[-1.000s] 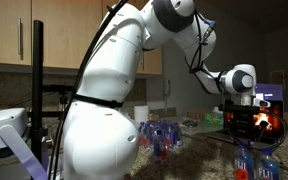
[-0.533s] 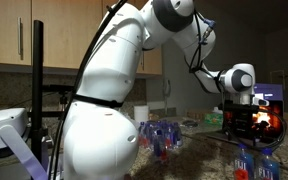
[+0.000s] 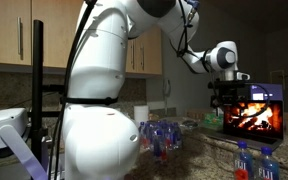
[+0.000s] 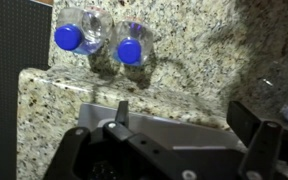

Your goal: Move the three bottles to the right

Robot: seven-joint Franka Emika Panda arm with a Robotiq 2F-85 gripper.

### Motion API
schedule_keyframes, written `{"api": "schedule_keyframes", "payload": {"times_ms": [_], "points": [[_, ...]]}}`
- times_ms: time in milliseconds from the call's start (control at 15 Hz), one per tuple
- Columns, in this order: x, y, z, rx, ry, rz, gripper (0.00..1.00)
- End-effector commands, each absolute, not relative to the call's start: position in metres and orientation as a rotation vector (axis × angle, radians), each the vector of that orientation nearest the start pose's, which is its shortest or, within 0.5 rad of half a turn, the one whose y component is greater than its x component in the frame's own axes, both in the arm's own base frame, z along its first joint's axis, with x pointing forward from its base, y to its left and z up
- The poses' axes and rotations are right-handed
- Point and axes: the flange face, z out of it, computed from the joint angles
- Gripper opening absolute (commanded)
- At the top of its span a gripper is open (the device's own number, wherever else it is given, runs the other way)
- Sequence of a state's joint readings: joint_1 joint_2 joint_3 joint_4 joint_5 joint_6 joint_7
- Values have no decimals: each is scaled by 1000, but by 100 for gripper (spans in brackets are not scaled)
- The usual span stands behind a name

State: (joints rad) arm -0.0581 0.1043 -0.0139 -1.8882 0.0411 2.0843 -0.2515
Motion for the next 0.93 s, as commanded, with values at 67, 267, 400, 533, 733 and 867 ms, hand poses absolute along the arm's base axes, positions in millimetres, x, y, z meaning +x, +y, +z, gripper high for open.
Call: {"api": "schedule_keyframes", "payload": {"times_ms": [67, 267, 400, 533, 733, 867], "points": [[560, 47, 469, -3064, -625, -60, 100], [539, 119, 448, -3004, -836, 40, 100], [523, 160, 430, -2968, -978, 105, 100], [508, 191, 416, -2914, -1121, 161, 100], [486, 217, 407, -2835, -1336, 219, 100], [477, 223, 410, -2782, -1486, 241, 100]]}}
